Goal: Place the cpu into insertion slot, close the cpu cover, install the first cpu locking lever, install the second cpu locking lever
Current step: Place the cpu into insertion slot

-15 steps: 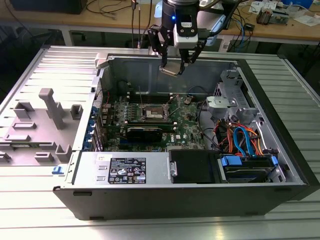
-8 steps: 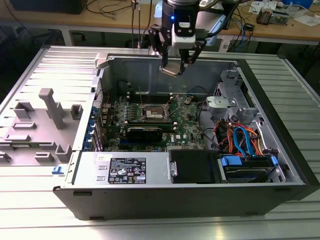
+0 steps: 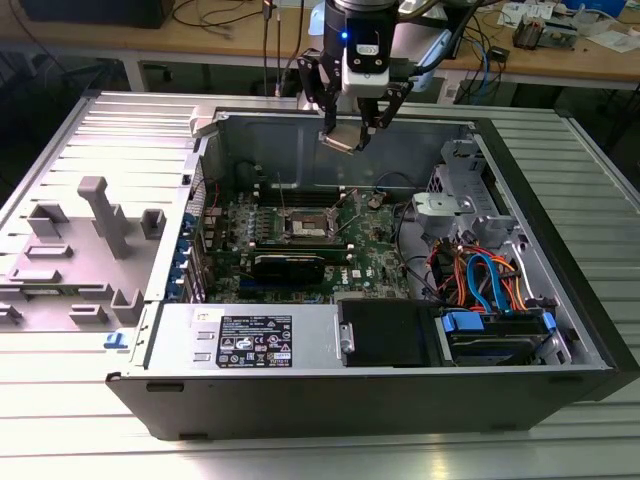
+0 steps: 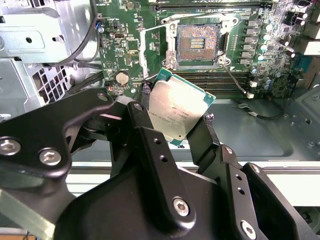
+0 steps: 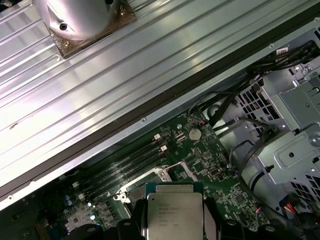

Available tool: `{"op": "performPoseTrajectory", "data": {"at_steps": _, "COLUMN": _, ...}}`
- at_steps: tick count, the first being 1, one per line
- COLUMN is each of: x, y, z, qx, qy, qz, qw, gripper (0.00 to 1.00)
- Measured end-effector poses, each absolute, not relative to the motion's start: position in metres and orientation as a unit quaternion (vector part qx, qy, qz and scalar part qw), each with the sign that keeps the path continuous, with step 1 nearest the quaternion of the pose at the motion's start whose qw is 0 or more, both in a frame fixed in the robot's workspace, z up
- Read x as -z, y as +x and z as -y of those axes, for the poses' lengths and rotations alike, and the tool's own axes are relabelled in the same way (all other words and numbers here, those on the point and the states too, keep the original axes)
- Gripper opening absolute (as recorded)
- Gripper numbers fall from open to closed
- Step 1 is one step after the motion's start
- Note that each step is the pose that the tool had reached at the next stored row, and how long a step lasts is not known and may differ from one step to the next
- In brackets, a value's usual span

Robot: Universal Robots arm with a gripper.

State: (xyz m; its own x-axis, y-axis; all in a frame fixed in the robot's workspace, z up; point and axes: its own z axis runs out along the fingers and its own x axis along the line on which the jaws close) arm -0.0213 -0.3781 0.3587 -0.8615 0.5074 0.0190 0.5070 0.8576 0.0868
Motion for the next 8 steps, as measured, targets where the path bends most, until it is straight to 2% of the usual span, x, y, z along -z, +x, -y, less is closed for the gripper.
{"op": "performPoseTrajectory", "data": {"at_steps": 8, "x": -0.3588, "y": -0.0213, "z": 0.3781, "qx": -0.044, "qy": 0.264, "qz": -0.964, "qw": 0.002, "gripper": 0.55}}
